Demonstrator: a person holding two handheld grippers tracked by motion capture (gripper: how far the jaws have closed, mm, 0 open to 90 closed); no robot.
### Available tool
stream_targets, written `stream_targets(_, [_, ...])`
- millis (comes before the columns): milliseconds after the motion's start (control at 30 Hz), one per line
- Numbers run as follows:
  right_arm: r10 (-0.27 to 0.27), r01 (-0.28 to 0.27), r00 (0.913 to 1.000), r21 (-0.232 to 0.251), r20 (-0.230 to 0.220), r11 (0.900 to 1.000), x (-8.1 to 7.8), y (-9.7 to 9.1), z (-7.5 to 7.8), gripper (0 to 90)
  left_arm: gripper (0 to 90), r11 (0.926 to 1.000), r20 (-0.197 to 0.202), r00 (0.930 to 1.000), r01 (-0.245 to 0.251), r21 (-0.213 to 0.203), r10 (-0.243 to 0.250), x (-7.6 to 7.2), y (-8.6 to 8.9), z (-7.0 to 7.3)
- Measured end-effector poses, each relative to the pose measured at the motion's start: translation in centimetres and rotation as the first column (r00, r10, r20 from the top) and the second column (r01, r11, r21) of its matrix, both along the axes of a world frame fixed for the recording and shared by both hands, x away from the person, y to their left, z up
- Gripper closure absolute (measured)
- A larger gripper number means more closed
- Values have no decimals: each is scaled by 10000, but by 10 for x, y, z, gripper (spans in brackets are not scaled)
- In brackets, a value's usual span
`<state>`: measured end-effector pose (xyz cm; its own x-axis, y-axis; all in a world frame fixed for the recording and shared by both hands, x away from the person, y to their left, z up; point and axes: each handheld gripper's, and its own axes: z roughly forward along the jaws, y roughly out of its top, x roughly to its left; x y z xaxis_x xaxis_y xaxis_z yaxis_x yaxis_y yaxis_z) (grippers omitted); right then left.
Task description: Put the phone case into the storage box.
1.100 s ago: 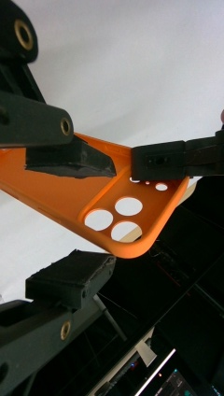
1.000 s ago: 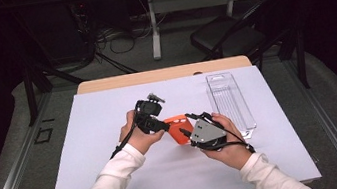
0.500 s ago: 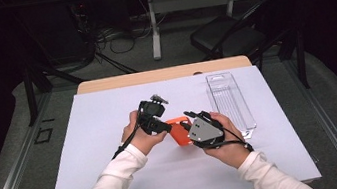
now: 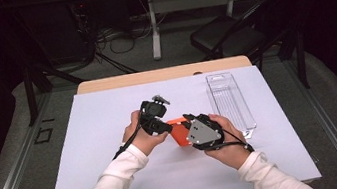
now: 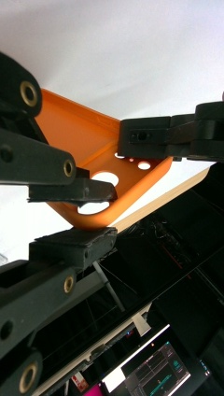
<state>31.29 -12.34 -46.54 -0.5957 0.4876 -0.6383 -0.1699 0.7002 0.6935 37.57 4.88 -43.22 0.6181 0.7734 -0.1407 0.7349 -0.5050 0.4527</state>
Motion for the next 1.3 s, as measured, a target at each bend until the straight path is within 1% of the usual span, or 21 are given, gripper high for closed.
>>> stream_targets(100, [16,-16,10000,-14,-11,10000,0,1,0,772,820,10000,33,10000,64,38,-64,0,-1,0])
stream_targets(333, [54,-53,10000,-245,38,9997,-1,1,2,786,820,9998,201,9997,102,194,-106,-2,-2,1])
stream_targets(467, [69,-66,9999,-312,74,9995,-1,1,3,789,819,9998,294,9995,74,194,-80,-3,-2,1])
stream_targets(700, [14,-14,10000,-449,-11,9990,-1,2,5,793,818,9996,358,9993,102,245,-111,-3,-3,1])
stream_targets(833, [-32,27,9999,-430,-127,9991,-1,2,5,794,818,9996,351,9993,100,246,-108,-3,-3,1])
stream_targets(933, [-7,3,10000,-486,-85,9988,-1,2,6,796,816,9998,337,9994,85,204,-92,-3,-3,1])
stream_targets(1000, [-54,46,9997,-393,-218,9992,-2,1,6,796,816,9998,319,9994,94,195,-101,-3,-3,1])
stream_targets(1167, [-3,-1,10000,-500,-81,9988,-1,1,7,797,814,9999,333,9994,111,129,-115,-3,-3,2])
stream_targets(1300, [-8,9,10000,-566,12,9984,-1,1,7,798,812,9998,338,9993,126,173,-132,-3,-4,2])
